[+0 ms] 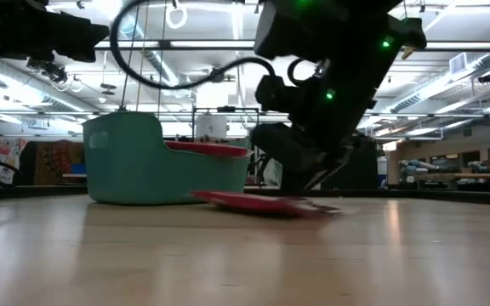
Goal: Sort popcorn bags into baskets
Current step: Put the red popcorn bag into the blue bin
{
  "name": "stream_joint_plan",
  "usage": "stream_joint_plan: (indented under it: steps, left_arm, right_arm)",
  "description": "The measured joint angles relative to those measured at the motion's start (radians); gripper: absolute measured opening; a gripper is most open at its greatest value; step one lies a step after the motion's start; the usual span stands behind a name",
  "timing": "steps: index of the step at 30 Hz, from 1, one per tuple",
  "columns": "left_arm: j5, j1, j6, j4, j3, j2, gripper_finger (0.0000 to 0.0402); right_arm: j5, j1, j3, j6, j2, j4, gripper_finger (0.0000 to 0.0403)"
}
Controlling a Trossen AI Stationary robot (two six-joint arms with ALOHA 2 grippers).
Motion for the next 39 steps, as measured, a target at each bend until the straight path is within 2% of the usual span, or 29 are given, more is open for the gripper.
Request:
stream_joint_plan:
  steps: [12,20,30,39]
  left_arm:
    - [0.000,0.000,0.000,0.000,0.000,0.000,0.0142]
    - [0.000,0.000,0.000,-0.001,0.000,0.000,0.0142]
    - [-0.001,0.000,0.000,-0.005,0.000,0.000,0.0142]
    - [-0.001,0.000,0.000,-0.006,0.000,0.000,0.0142]
  right_arm:
    - [0.012,-0.087,0.002,0.040,-0.001,-0.208,0.0115]
    - [0.018,-0.117,0.034,0.016,-0.015,-0.235,0.0115]
    - [0.044,-0.101,0.126,-0.067,-0.019,-0.244,0.0115]
    - [0.046,-0.069,0.136,-0.068,-0.019,-0.238,0.0115]
